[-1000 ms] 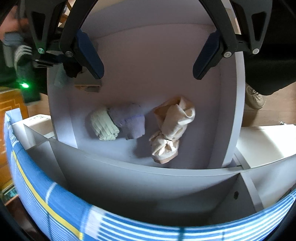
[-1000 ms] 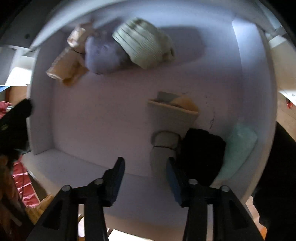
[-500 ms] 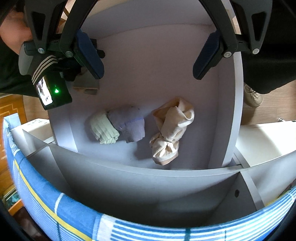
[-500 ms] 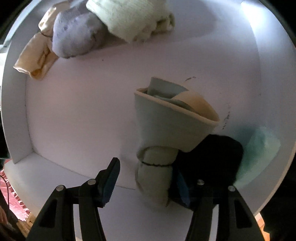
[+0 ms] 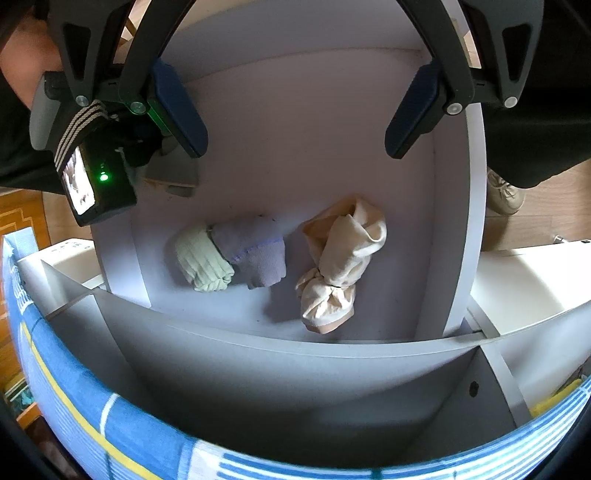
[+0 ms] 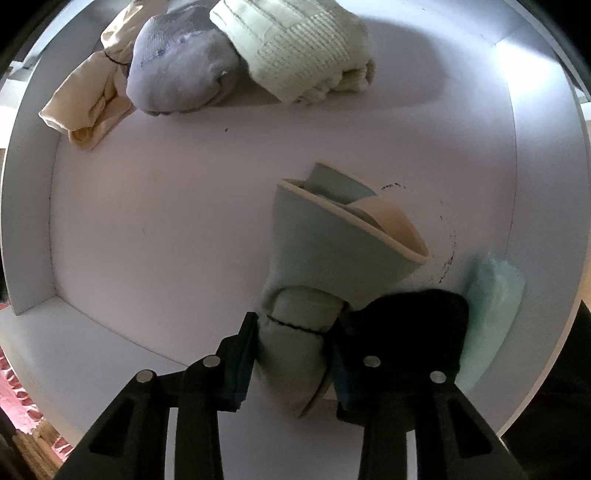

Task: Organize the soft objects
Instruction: 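Grasp the grey-green rolled sock with the right tool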

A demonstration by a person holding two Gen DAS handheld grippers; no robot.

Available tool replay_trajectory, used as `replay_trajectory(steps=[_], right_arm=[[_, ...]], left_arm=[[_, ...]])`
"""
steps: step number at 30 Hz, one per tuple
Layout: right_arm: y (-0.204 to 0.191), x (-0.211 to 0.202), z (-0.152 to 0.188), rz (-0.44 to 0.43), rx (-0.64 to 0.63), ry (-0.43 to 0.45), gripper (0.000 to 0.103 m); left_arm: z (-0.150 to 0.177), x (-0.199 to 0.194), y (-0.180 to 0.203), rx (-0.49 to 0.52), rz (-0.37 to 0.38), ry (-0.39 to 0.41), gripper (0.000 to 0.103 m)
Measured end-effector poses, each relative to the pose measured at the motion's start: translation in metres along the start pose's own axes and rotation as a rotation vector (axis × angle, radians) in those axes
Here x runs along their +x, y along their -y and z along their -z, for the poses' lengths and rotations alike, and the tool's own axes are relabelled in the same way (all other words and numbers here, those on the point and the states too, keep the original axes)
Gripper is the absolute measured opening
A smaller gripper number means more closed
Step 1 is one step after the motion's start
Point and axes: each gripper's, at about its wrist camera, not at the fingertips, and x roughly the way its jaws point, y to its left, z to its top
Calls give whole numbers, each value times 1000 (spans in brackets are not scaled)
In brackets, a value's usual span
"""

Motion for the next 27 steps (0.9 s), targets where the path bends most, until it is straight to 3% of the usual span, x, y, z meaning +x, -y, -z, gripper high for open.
replay_trajectory(steps=[7, 13, 19, 21, 27], right_arm=[[43, -29, -4, -211, 223, 70, 33], [81, -30, 2, -389, 403, 54, 33], [96, -29, 11, -367, 401, 72, 33], [92, -27, 24, -332, 382, 83, 33], [66, -17, 17, -277, 323, 66, 33]], left_arm=[[-1, -4, -9, -43, -8, 14, 97], [-4, -3, -16, -71, -8, 9, 97], [-6, 5, -16, -91, 4, -3, 97], [-7, 9, -14, -87, 5, -14, 97], [-19, 29, -2, -112, 35, -32, 97]])
